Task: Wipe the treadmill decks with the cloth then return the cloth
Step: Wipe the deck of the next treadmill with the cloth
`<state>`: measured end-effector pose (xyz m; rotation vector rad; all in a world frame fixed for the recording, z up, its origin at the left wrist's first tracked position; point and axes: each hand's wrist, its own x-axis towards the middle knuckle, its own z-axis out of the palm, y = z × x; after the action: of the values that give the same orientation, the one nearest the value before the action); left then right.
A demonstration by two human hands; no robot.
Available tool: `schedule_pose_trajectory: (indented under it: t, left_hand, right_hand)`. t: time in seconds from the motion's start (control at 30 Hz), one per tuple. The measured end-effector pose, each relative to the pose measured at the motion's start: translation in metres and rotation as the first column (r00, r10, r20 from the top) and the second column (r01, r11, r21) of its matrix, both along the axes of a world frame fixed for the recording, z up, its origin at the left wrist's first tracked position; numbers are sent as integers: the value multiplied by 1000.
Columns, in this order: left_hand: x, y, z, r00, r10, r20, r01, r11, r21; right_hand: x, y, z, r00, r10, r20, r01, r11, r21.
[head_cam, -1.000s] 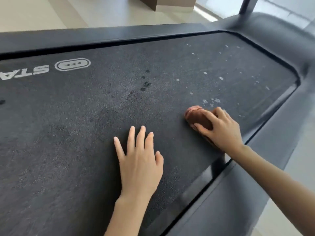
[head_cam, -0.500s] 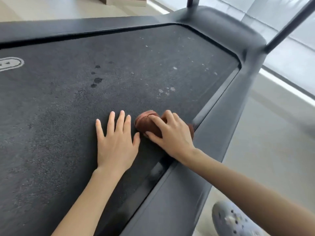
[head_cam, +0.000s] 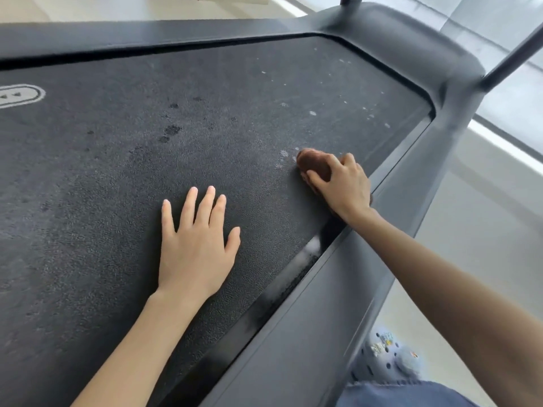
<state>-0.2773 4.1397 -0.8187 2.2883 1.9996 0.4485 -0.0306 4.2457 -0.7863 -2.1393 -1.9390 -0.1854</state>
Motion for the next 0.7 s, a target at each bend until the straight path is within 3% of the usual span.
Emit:
schedule_pose_trajectory:
  t: [0.13,0.23,0.33,0.4,0.53,0.7]
  left_hand:
    - [1,0,0,1000,8,11,-8,1000,18]
    - [1,1,1,1000,10,17,-11,999,37]
    - [1,0,2,1000,2,12,-2,999,36]
    - [1,1,1,1000,2,3,-2,999,35]
    - [1,1,1,1000,-3,-5,3,1000,26]
    - [0,2,0,1000,0,9,0,1000,11]
  right_hand:
    - [-32,-43,1,978,202,45,-201,979,-12]
    - [-62,-76,-5,913,394,107,-402,913,69]
    - [-65,-80,-8,875,469,119,-481,870,109]
    - [-57,-66,-7,898,424,115,-434,898,76]
    - [-28,-16,-3,978,167,122,-170,985,12]
    - [-16,21,2,994,-70,79,72,997,-18]
